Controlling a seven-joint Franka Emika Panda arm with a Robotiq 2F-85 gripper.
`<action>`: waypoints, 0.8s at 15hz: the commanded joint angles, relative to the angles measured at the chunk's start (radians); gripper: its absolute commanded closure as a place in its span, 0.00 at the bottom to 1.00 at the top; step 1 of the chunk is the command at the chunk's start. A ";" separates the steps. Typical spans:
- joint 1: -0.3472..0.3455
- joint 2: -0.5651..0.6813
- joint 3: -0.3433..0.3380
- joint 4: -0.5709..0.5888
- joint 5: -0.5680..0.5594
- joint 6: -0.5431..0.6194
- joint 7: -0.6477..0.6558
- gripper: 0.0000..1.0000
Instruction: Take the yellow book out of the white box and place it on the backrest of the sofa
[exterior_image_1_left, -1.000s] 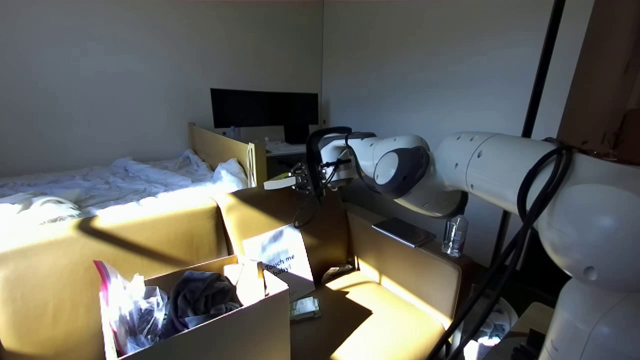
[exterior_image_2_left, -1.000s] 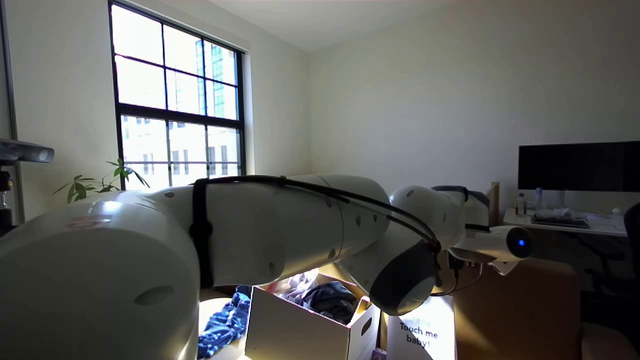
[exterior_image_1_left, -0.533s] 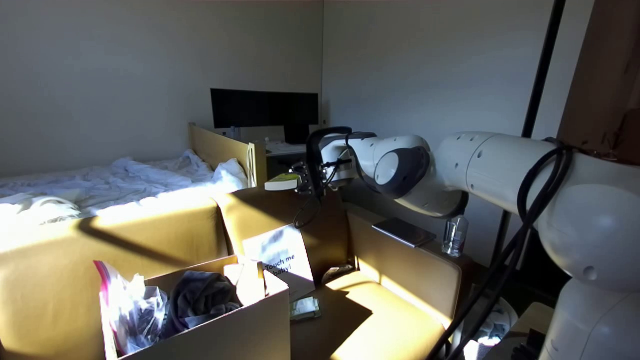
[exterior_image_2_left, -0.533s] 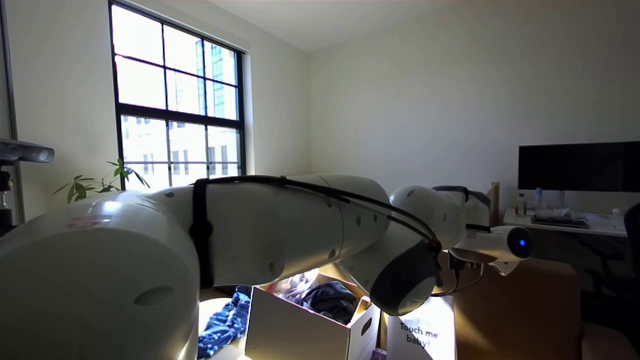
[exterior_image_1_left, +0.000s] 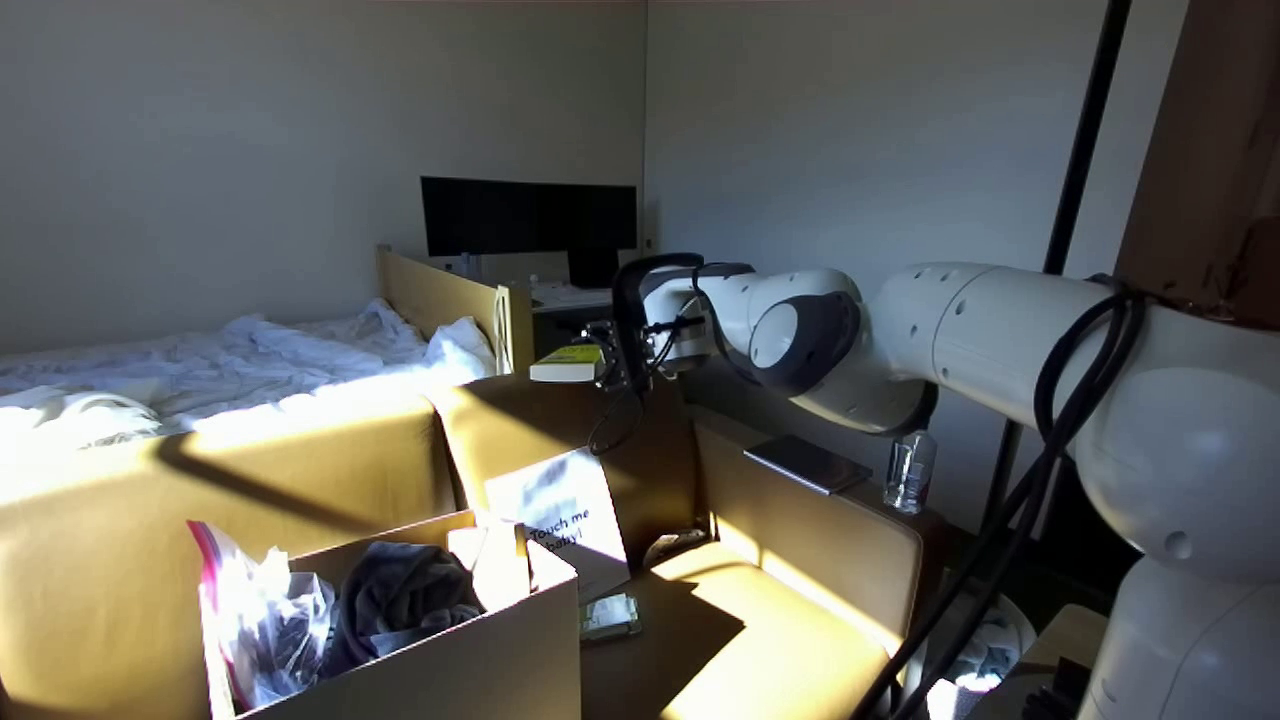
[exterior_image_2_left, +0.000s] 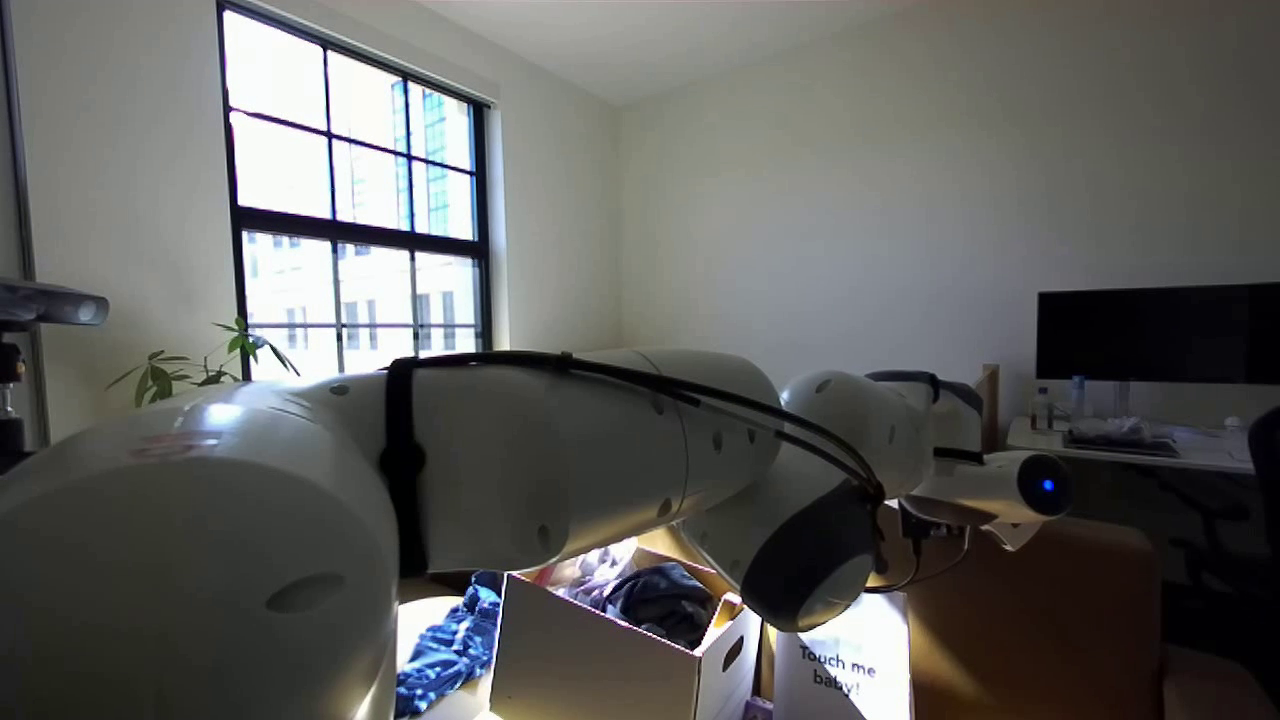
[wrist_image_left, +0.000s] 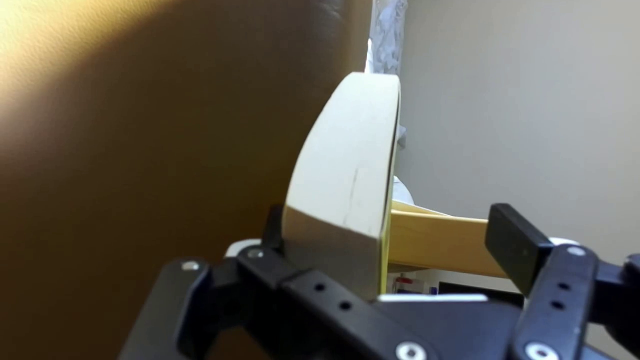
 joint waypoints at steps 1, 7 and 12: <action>-0.037 -0.019 -0.018 -0.011 -0.004 -0.008 0.041 0.00; -0.090 -0.054 -0.126 -0.029 -0.039 -0.014 0.127 0.00; -0.065 -0.049 -0.251 0.094 -0.159 -0.150 0.245 0.00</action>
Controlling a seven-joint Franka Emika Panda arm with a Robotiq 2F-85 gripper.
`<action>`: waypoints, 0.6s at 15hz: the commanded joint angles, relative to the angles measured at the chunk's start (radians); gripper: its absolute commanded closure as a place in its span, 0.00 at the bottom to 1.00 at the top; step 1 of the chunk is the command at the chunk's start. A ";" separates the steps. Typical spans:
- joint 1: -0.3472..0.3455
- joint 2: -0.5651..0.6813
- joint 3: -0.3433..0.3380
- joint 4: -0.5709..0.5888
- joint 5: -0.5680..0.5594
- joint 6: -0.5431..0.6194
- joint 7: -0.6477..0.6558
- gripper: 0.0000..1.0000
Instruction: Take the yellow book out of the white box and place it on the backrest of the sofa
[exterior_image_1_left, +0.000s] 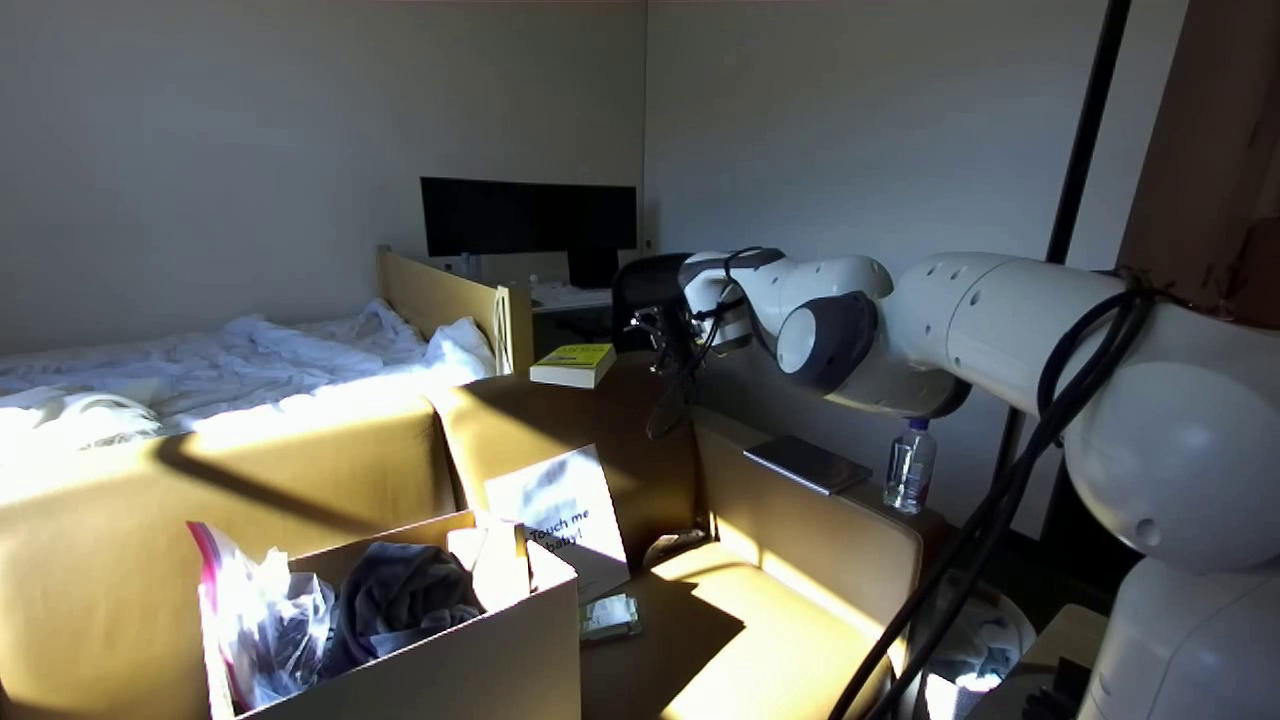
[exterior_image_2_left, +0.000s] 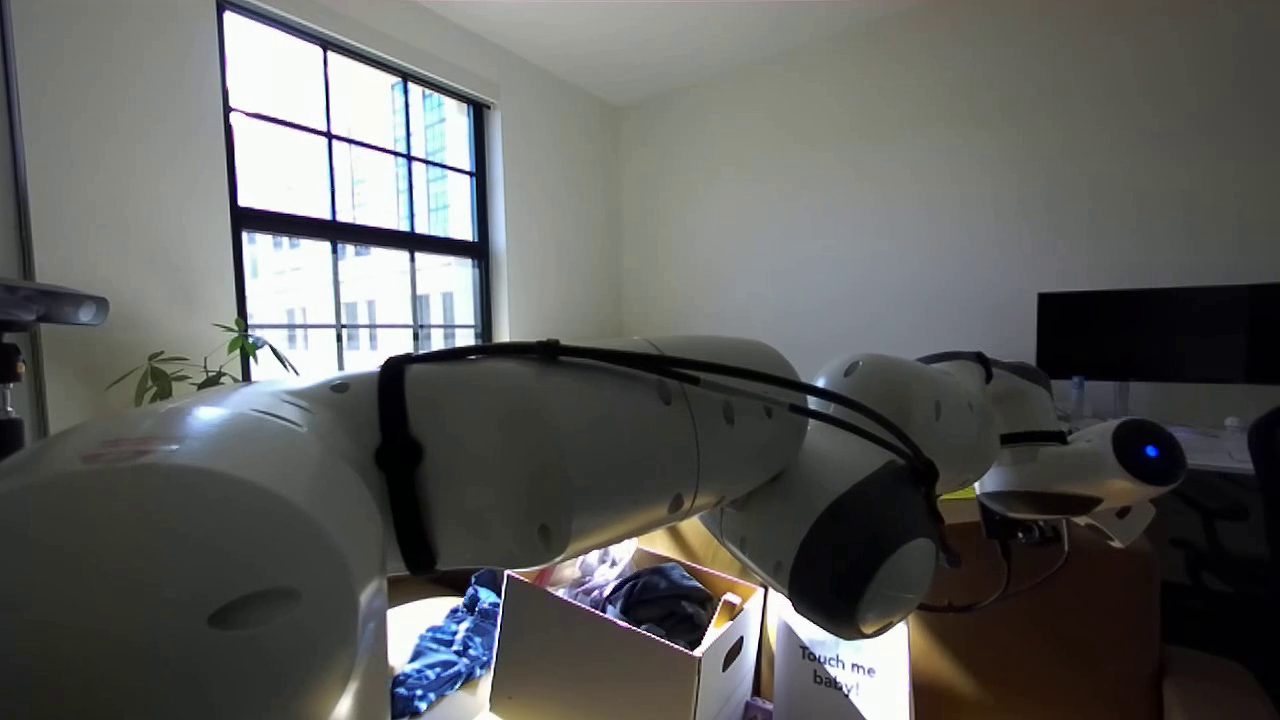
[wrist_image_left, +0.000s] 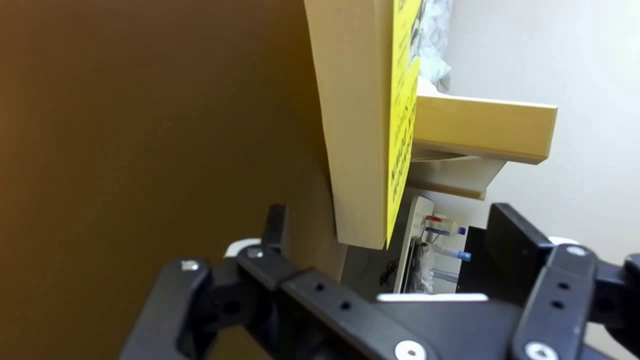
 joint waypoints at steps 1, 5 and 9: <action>0.017 -0.041 -0.116 0.053 -0.164 -0.163 0.159 0.00; 0.043 -0.105 -0.297 0.061 -0.305 -0.253 0.309 0.00; 0.075 -0.161 -0.468 0.061 -0.438 -0.252 0.437 0.00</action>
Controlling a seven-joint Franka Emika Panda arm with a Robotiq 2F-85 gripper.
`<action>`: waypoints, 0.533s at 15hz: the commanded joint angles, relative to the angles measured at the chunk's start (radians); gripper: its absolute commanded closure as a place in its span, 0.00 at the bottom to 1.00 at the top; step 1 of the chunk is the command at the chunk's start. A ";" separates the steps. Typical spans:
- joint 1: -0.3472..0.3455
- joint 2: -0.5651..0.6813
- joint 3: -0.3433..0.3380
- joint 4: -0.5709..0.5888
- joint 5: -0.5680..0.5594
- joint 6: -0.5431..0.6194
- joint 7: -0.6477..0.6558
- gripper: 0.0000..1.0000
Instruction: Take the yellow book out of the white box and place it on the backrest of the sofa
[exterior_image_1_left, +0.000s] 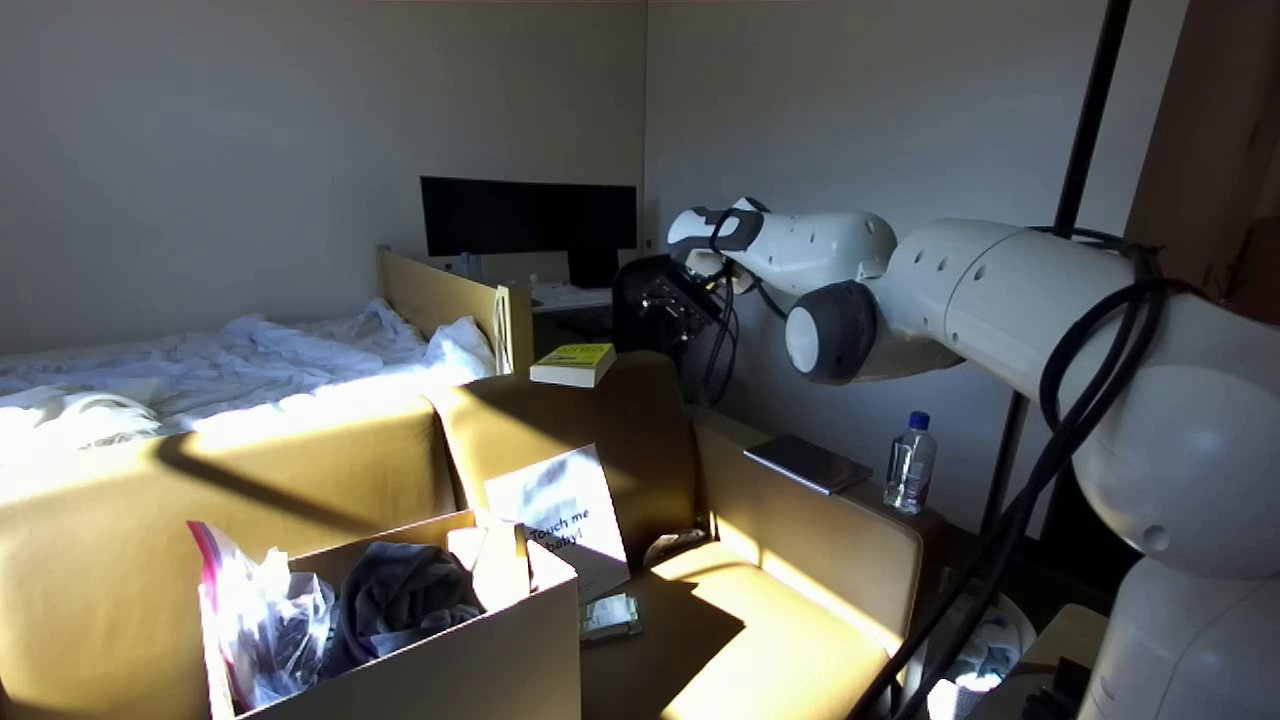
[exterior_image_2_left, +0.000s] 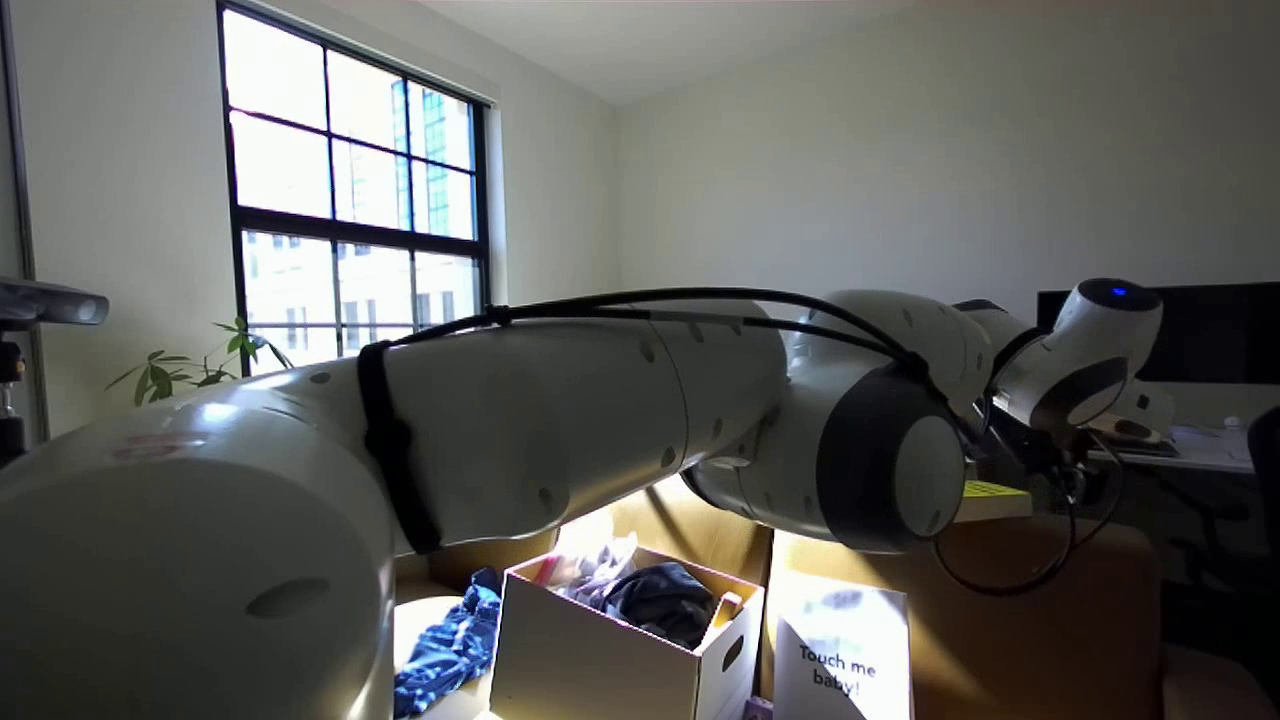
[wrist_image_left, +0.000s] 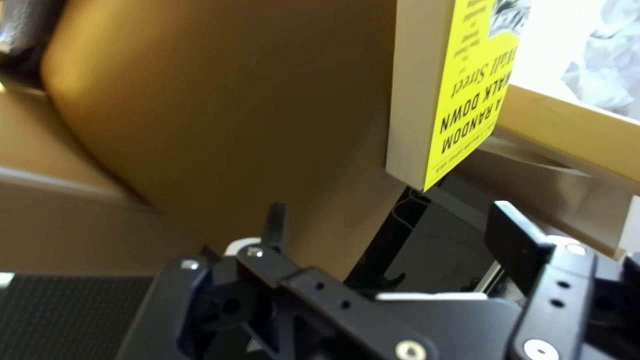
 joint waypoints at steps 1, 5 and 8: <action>0.031 -0.056 -0.146 0.000 -0.120 -0.029 0.117 0.00; 0.080 -0.110 -0.295 0.000 -0.247 -0.101 0.153 0.00; 0.068 -0.087 -0.249 0.000 -0.196 -0.046 0.115 0.00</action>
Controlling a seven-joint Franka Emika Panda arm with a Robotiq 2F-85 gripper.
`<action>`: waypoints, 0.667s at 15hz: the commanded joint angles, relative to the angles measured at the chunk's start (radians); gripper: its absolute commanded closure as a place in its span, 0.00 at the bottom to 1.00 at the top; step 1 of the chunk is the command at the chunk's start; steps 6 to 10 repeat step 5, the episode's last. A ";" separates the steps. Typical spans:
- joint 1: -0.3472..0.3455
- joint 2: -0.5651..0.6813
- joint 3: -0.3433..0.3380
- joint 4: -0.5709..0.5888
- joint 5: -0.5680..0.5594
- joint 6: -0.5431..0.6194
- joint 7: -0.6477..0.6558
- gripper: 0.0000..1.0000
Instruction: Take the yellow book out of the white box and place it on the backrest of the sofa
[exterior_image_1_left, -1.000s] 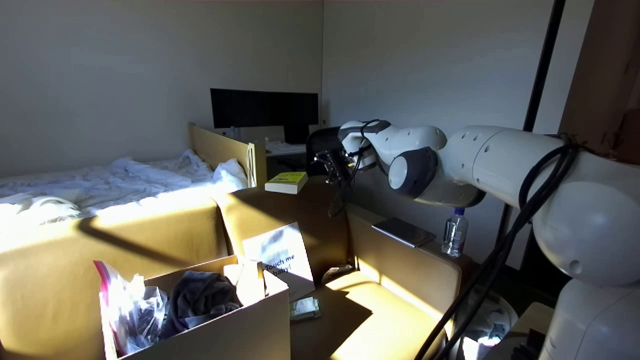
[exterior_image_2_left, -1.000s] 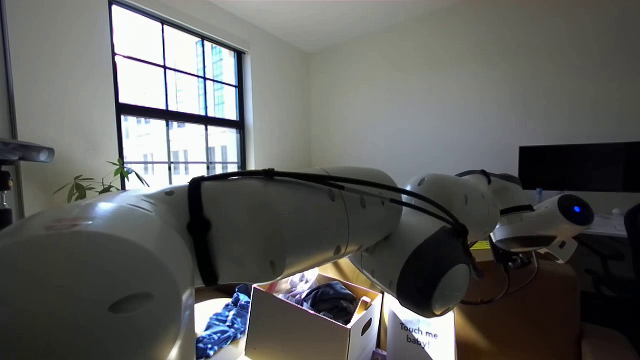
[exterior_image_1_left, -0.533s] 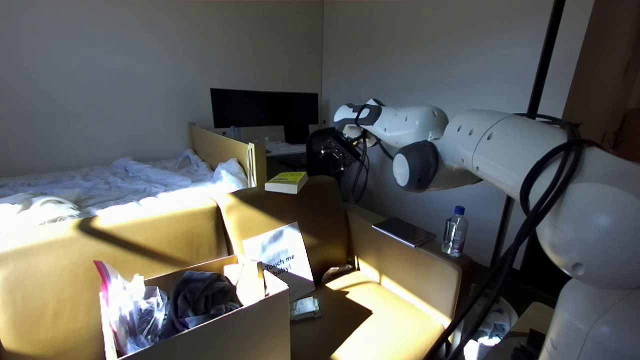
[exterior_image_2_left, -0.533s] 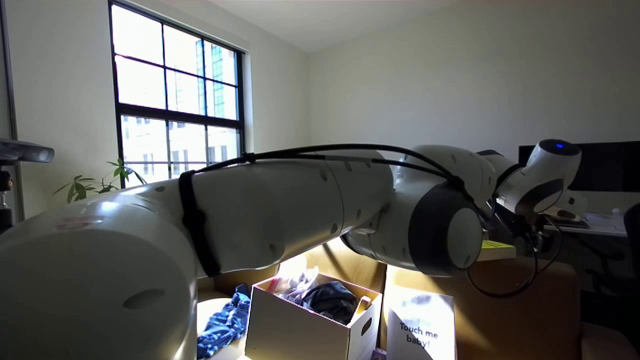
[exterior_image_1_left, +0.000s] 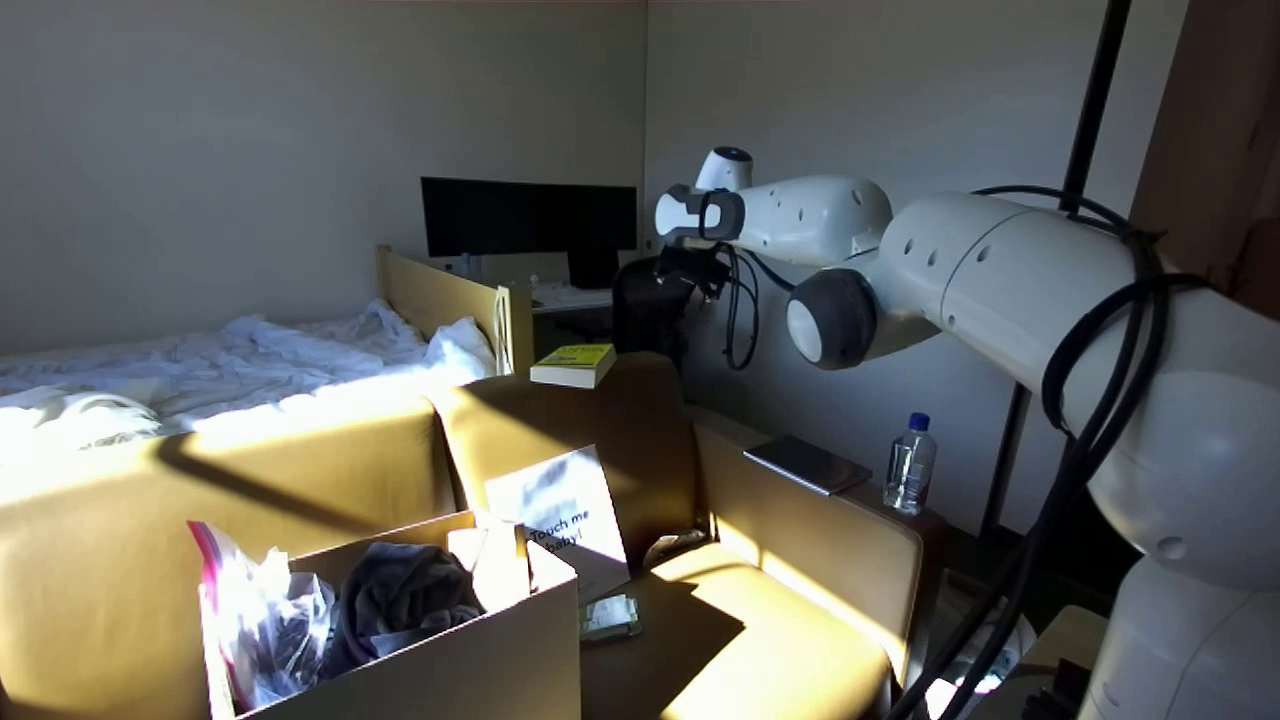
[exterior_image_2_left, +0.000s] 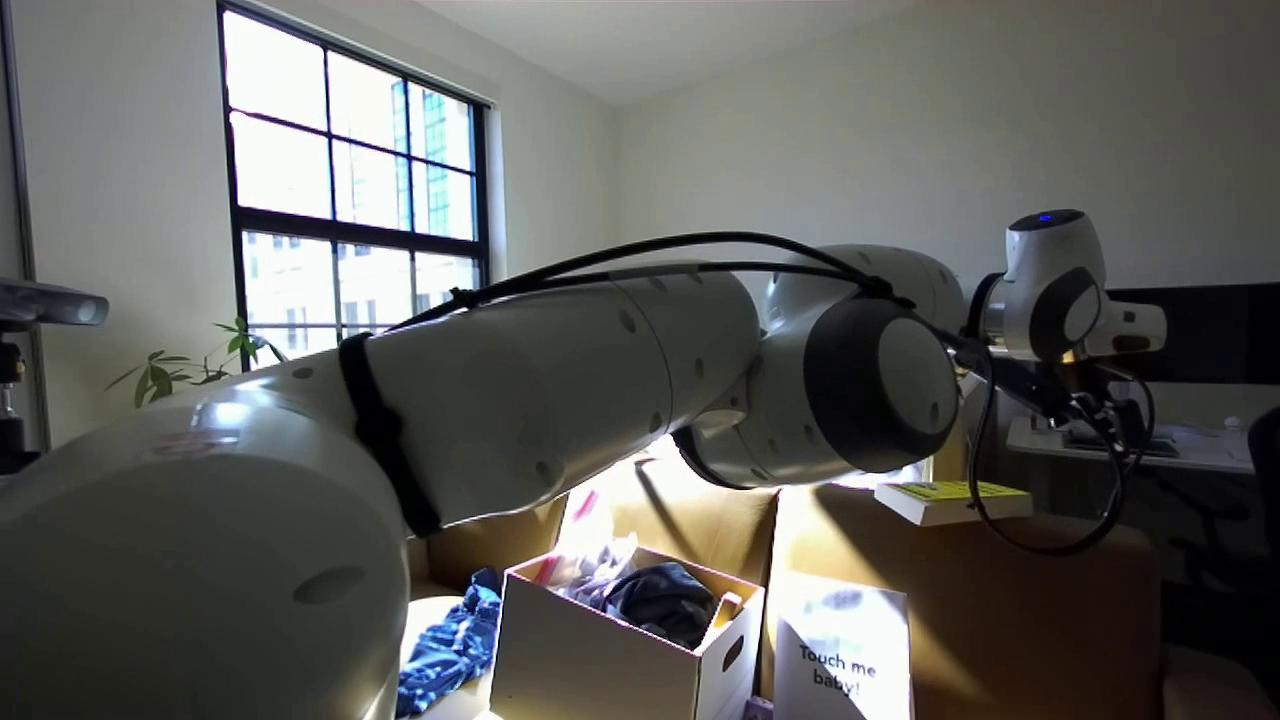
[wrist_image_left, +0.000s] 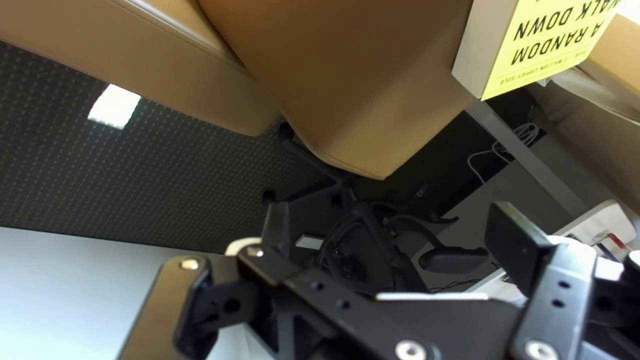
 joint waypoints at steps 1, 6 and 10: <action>0.000 0.002 0.001 -0.002 0.000 0.001 0.000 0.00; -0.003 0.010 0.001 -0.004 0.000 0.003 0.000 0.00; -0.003 0.010 0.001 -0.004 0.000 0.003 0.000 0.00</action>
